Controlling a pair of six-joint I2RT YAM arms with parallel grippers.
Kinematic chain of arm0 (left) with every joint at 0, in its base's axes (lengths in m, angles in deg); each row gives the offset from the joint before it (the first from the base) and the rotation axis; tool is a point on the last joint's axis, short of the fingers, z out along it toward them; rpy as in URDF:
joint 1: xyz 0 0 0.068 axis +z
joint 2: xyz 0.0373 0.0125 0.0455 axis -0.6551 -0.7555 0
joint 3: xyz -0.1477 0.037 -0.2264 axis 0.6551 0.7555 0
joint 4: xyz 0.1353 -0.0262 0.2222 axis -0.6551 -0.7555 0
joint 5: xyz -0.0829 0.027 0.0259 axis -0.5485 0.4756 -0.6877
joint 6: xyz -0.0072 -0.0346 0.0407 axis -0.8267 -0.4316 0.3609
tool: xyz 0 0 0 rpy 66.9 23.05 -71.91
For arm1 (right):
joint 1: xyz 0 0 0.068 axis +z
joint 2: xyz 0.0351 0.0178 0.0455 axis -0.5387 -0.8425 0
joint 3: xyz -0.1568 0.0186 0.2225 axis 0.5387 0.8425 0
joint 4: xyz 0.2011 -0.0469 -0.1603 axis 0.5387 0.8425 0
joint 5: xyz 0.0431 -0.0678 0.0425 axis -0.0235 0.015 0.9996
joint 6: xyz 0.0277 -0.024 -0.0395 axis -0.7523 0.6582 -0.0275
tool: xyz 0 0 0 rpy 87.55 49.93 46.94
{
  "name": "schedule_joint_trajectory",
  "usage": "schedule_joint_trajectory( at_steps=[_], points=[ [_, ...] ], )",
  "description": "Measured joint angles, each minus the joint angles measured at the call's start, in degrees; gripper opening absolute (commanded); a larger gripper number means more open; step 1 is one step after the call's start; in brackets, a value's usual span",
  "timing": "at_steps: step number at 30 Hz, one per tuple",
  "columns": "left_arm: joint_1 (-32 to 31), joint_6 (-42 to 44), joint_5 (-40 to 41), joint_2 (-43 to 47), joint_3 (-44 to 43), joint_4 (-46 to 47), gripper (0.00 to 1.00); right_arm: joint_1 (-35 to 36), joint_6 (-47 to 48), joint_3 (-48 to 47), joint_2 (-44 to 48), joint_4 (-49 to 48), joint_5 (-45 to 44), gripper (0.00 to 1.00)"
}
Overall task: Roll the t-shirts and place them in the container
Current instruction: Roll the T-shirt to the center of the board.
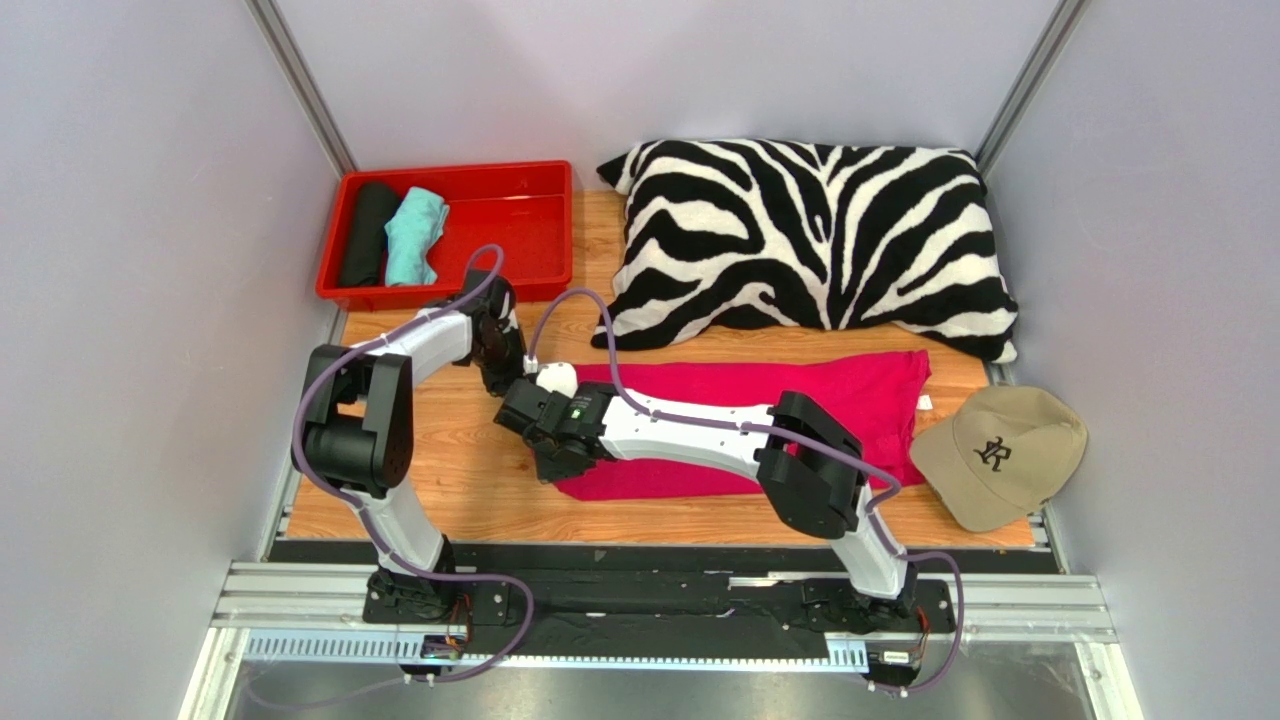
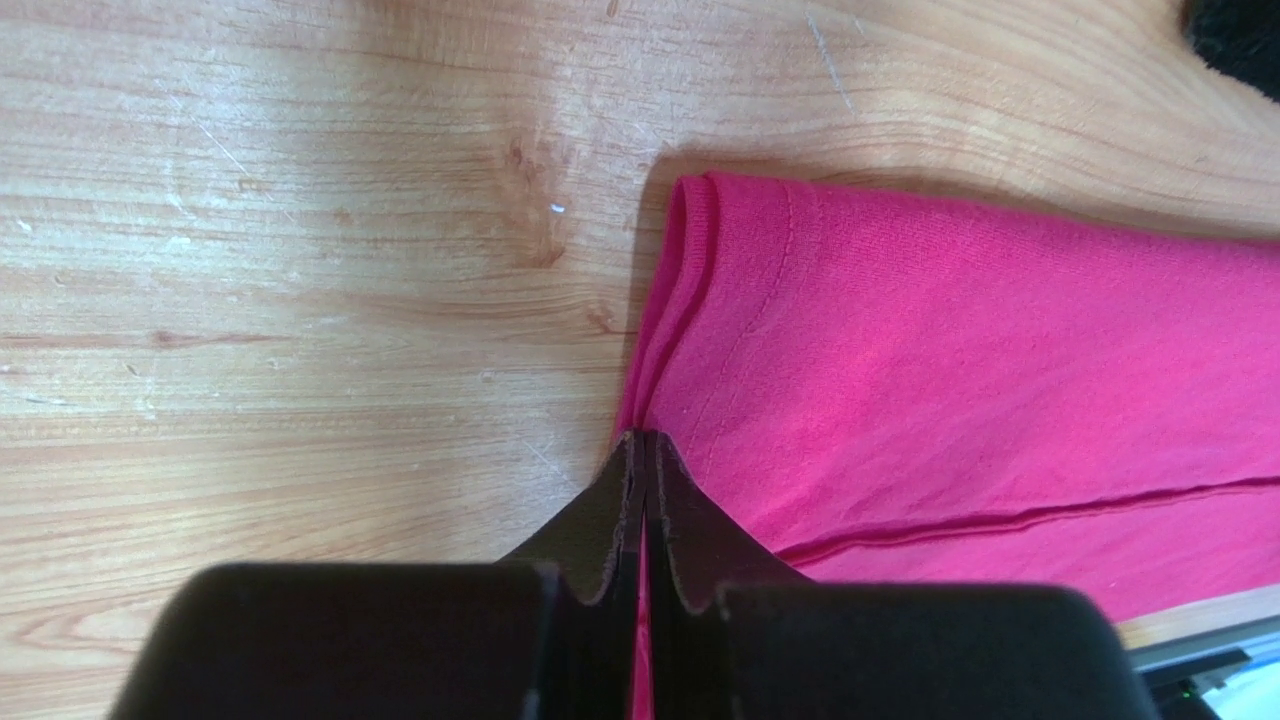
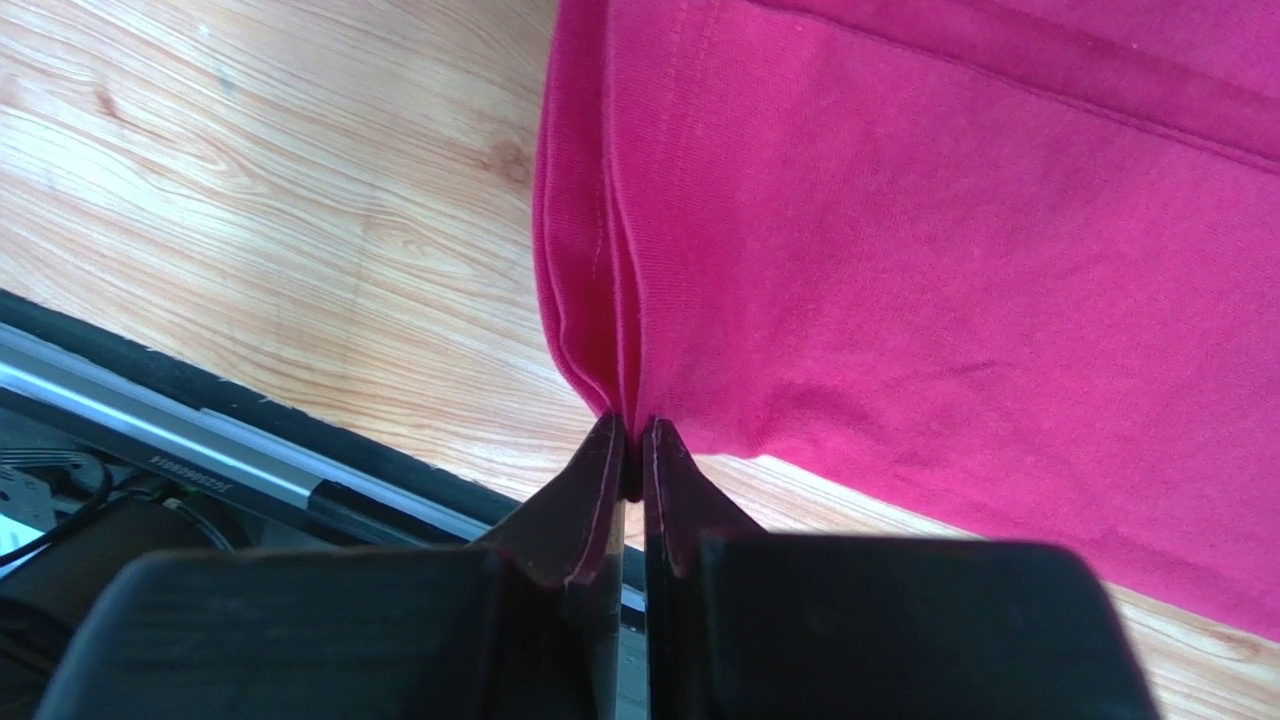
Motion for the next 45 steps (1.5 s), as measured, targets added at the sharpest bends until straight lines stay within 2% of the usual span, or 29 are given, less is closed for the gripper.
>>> schedule_joint_trajectory(
  at_steps=[7,18,23,24,26,33,41,45],
  points=[
    [-1.6,0.0,0.6,0.1,-1.5,-1.8,0.0,-0.4,-1.2,5.2,2.8,-2.4,-0.4,0.06],
    [-9.7,-1.8,1.6,0.2,-5.9,-3.7,0.0,-2.0,-5.9,19.6,12.2,-9.4,-1.7,0.05],
    [-11.7,-3.3,5.3,0.6,-8.2,-5.1,0.19,-3.0,-7.6,23.3,14.5,-11.3,-1.6,0.04],
    [-11.7,-3.5,6.0,1.0,-8.2,-5.5,0.28,-3.1,-7.7,23.4,14.5,-11.8,-1.4,0.04],
    [-11.2,-3.5,7.0,1.8,-8.2,-6.2,0.36,-3.2,-8.1,23.5,14.5,-12.9,-1.3,0.04],
    [-6.7,-3.6,7.1,6.0,-7.1,-7.1,0.42,-3.3,-8.3,23.8,14.5,-14.3,-0.4,0.04],
    [-0.2,-5.7,-0.2,7.3,2.1,-2.4,0.5,-3.6,-8.2,23.5,14.5,-15.1,1.0,0.03],
    [1.1,-7.8,-3.7,7.2,6.8,0.4,0.5,-3.7,-8.2,23.2,14.2,-15.2,1.5,0.03]
  ],
)
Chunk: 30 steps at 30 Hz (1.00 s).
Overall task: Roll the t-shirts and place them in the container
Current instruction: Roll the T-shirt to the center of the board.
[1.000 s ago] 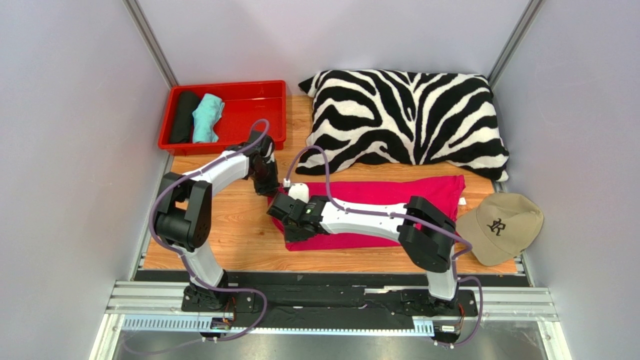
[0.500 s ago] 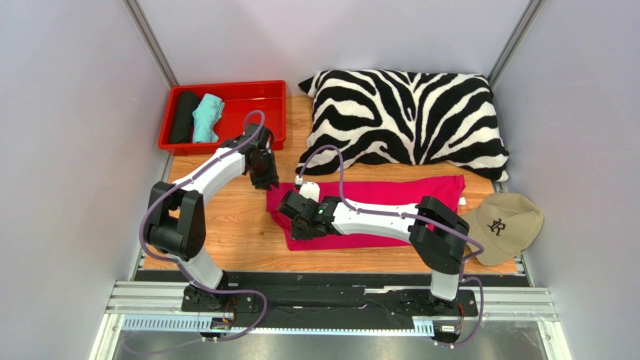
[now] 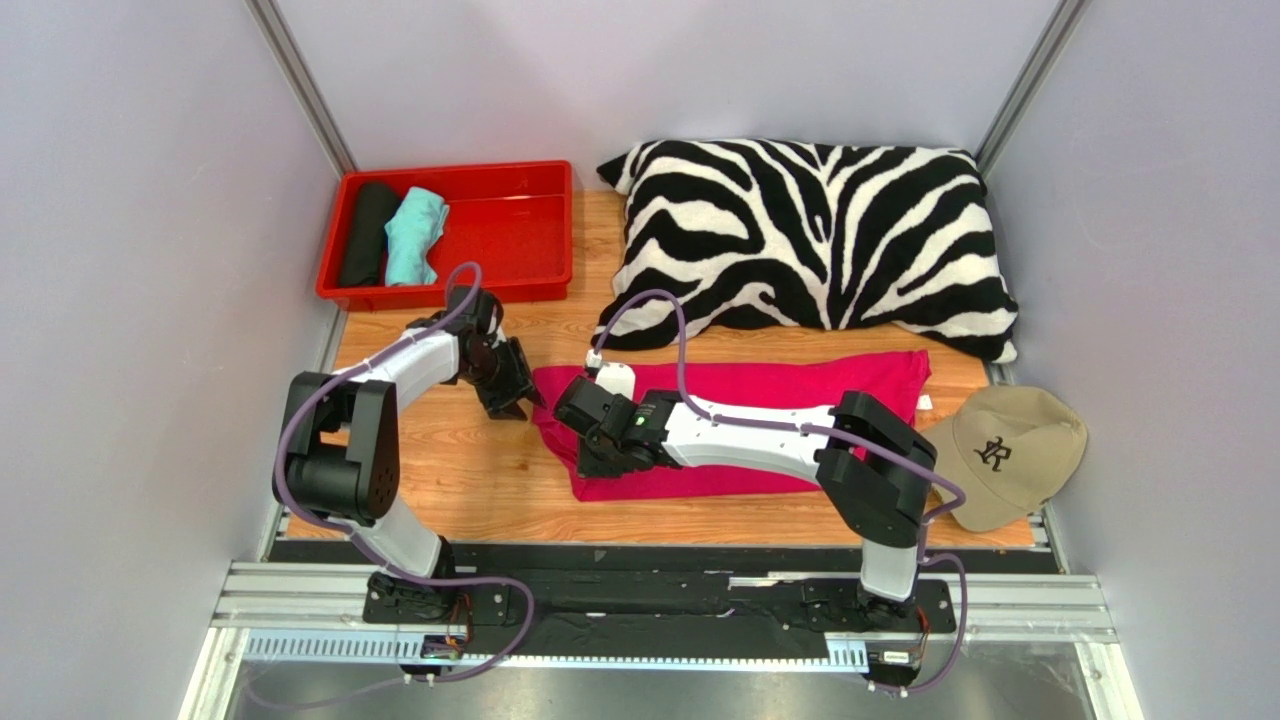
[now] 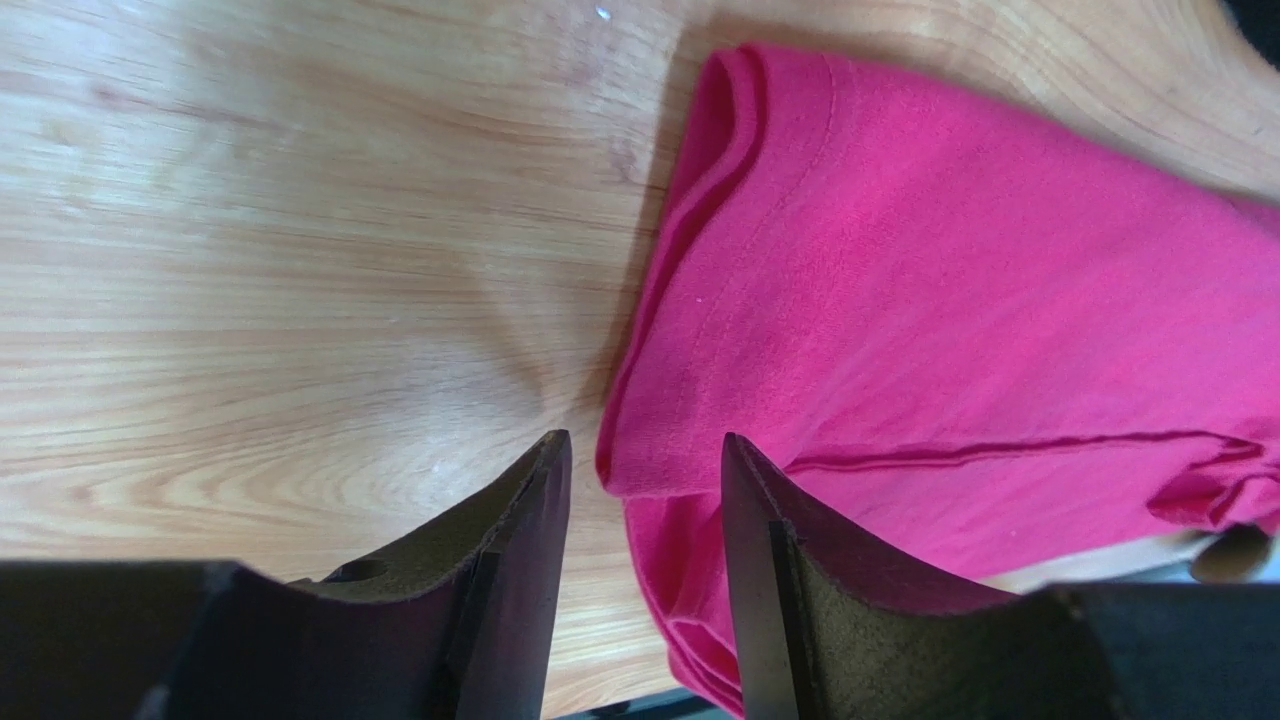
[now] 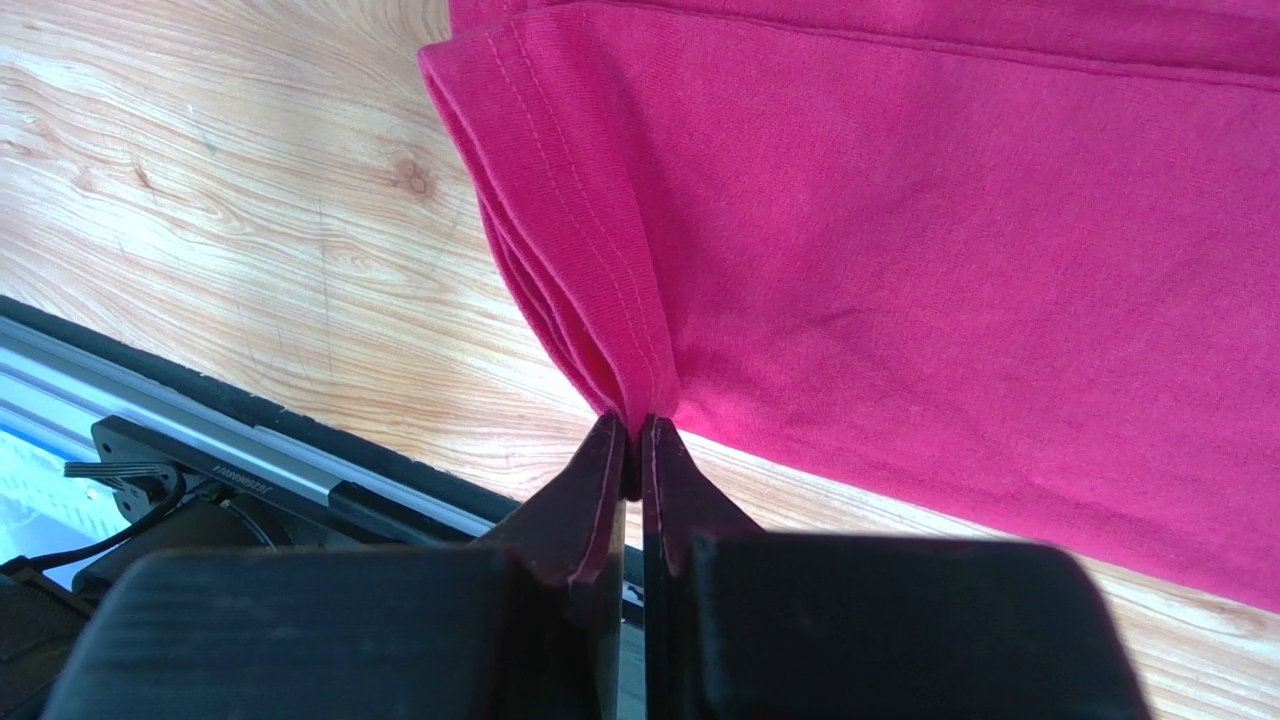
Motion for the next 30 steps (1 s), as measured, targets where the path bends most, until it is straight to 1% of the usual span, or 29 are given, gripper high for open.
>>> schedule_joint_trajectory(
  at_steps=[4,5,7,10,12,13,14,16,17,19,21,22,23,26,30],
  points=[
    [0.0,-1.6,-2.3,-0.7,0.9,2.6,0.49,-0.3,0.0,-0.1,-0.6,-0.3,0.5,0.03],
    [0.0,-1.9,-2.5,-0.7,1.2,3.3,0.46,-0.3,0.0,-0.1,-0.7,-0.3,0.6,0.03],
    [0.0,-2.8,-2.5,-0.7,1.8,4.7,0.44,-0.5,0.2,-0.1,-0.7,-0.3,0.7,0.02],
    [0.0,-3.7,-2.3,-0.7,2.6,5.3,0.36,-0.7,0.3,-0.1,-0.7,-0.3,0.9,0.02],
    [-0.3,-4.1,-1.7,-0.7,2.6,5.3,0.29,-0.9,0.4,-0.1,-0.7,-0.3,1.0,0.02],
    [-0.4,-4.2,-1.3,-0.7,2.6,5.3,0.25,-1.0,0.5,-0.1,-0.7,-0.3,1.0,0.02],
    [-0.5,-4.4,-1.1,-0.7,2.6,5.3,0.18,-1.0,0.6,-0.2,-0.7,-0.3,1.0,0.02],
    [-0.8,-4.5,-0.4,-0.7,2.6,5.2,0.11,-1.2,0.7,-0.3,-0.7,-0.3,1.1,0.02],
    [-1.1,-4.4,0.1,-0.7,2.5,5.0,0.06,-1.3,0.8,-0.4,-0.7,-0.3,1.2,0.02],
    [-1.8,-4.2,0.9,-0.7,2.0,4.2,0.03,-1.4,0.9,-0.4,-0.7,-0.3,1.2,0.02],
    [-2.5,-3.9,1.3,-0.7,1.1,3.5,0.05,-1.5,1.0,-0.4,-0.7,-0.3,1.2,0.02],
    [-2.8,-3.8,1.6,-0.7,0.6,3.2,0.1,-1.6,1.0,-0.4,-0.7,-0.3,1.2,0.02],
    [-3.0,-3.7,1.9,-0.6,0.3,3.0,0.18,-1.6,1.0,-0.4,-0.7,-0.3,1.2,0.02],
    [-3.3,-2.8,3.5,-0.5,-1.3,1.6,0.32,-1.8,1.0,-0.4,-0.7,-0.3,1.2,0.02],
    [-2.8,0.4,5.2,-0.7,-5.7,-1.5,0.34,-1.9,1.0,-0.4,-0.7,-0.3,1.2,0.02]
  ],
)
